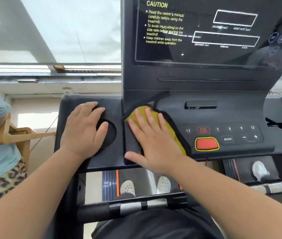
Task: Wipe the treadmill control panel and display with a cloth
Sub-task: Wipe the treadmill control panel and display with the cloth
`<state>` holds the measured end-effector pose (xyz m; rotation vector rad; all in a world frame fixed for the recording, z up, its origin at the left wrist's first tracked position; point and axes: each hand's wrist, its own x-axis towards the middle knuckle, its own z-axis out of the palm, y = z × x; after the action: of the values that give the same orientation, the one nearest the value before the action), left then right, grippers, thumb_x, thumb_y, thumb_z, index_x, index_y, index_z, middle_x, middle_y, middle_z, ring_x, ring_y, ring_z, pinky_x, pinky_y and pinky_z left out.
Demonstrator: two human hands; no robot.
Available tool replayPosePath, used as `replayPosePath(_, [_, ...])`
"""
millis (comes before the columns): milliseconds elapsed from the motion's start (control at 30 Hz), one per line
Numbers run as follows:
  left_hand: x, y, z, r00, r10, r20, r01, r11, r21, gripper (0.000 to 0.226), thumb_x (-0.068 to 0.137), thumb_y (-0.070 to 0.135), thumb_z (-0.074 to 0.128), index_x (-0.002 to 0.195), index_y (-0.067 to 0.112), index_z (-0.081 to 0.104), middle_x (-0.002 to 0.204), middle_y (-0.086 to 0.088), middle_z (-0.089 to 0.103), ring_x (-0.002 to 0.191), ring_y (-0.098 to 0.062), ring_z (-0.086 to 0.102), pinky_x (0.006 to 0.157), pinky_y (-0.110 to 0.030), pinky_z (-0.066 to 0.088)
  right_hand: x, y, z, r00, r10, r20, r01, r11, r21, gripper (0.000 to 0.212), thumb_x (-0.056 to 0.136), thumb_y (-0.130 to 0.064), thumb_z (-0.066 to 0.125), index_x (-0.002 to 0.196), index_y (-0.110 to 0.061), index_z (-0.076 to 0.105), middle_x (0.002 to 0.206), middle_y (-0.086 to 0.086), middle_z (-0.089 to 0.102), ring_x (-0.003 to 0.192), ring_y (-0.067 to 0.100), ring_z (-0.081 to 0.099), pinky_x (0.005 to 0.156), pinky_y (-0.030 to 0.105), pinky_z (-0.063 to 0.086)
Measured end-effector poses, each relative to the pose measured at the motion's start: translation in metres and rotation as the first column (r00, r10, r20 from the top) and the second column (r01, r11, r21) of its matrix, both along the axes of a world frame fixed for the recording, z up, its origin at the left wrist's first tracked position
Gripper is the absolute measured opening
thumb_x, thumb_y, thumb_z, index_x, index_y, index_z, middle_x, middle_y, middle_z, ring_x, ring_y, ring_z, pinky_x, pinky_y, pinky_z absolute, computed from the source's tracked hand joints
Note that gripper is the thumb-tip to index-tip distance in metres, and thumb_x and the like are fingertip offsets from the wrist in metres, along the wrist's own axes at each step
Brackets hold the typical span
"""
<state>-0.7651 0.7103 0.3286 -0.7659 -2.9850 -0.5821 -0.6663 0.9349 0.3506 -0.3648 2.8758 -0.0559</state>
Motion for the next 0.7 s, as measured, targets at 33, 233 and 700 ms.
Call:
replayPosePath(33, [0.0, 0.0, 0.0, 1.0, 0.002, -0.004, -0.001, 1.0, 0.019, 0.06, 0.094, 0.043, 0.034, 0.131, 0.005, 0.062, 0.14, -0.019, 0.055, 0.13, -0.04, 0.046, 0.111, -0.052, 0.036, 0.007, -0.003, -0.002, 0.998, 0.066, -0.003, -0.066, 0.998, -0.01, 0.097, 0.091, -0.082, 0.007, 0.164, -0.018, 0.01, 0.172, 0.009, -0.004, 0.158, 0.034, -0.011, 0.125, 0.061, 0.002])
replayPosePath(233, [0.001, -0.001, 0.001, 1.0, -0.01, 0.009, 0.01, 0.999, 0.048, 0.061, 0.093, 0.044, 0.035, 0.131, 0.005, 0.063, 0.14, -0.018, 0.055, 0.131, -0.04, 0.046, 0.111, -0.052, 0.035, 0.054, 0.038, -0.014, 0.91, 0.414, -0.021, -0.413, 0.91, 0.039, 0.085, 0.096, -0.076, 0.025, 0.163, -0.024, 0.021, 0.172, 0.001, 0.011, 0.159, 0.031, 0.005, 0.126, 0.056, 0.006])
replayPosePath(700, [-0.002, -0.004, -0.002, 0.999, -0.048, 0.002, 0.048, 0.998, 0.028, 0.059, 0.094, 0.044, 0.035, 0.129, 0.006, 0.065, 0.138, -0.017, 0.058, 0.13, -0.039, 0.049, 0.11, -0.053, 0.037, 0.019, -0.002, -0.005, 0.976, 0.218, -0.01, -0.218, 0.976, -0.017, 0.091, 0.094, -0.08, 0.018, 0.164, -0.023, 0.012, 0.172, 0.0, 0.001, 0.159, 0.031, -0.005, 0.126, 0.058, 0.0])
